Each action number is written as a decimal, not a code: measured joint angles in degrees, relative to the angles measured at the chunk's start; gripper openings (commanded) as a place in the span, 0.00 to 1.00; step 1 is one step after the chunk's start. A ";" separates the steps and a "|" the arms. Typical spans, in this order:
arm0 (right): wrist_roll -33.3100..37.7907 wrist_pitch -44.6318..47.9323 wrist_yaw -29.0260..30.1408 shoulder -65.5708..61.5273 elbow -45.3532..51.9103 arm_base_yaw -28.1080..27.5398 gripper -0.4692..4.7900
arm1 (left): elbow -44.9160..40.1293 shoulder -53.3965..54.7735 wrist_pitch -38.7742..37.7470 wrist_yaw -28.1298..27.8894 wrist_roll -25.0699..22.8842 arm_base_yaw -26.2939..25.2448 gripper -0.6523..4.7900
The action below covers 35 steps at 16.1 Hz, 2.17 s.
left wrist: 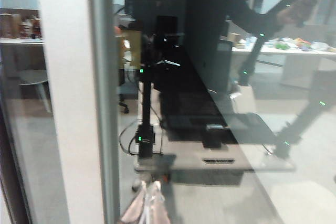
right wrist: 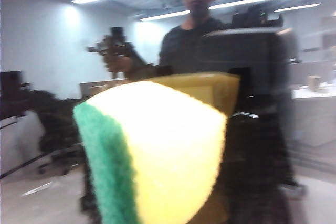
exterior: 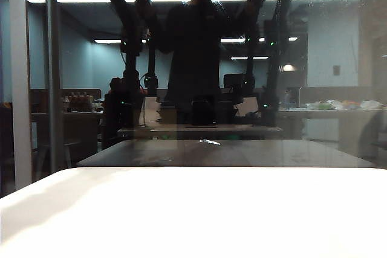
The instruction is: Reach upward to find where there is water on the glass, pick up the sponge from the table, dry the water, and finally place the sponge back on the table.
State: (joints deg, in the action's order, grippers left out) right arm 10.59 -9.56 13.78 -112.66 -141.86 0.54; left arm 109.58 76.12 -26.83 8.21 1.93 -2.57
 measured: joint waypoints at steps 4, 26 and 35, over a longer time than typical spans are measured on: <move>0.96 0.26 -0.17 0.00 -1.18 -6.05 0.07 | 0.00 0.00 -0.02 -0.44 0.00 0.00 0.11; 5.29 0.39 -3.72 -3.85 -4.61 9.70 0.07 | 0.00 0.02 -1.05 -0.50 0.02 0.00 0.11; -0.02 -0.50 -3.23 -6.73 -6.38 12.98 0.07 | 0.00 0.00 -1.36 -0.50 0.00 0.00 0.11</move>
State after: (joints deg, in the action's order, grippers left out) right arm 10.57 -10.07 10.55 -119.39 -148.24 13.52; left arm 109.58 76.12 -28.18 7.70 1.93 -2.57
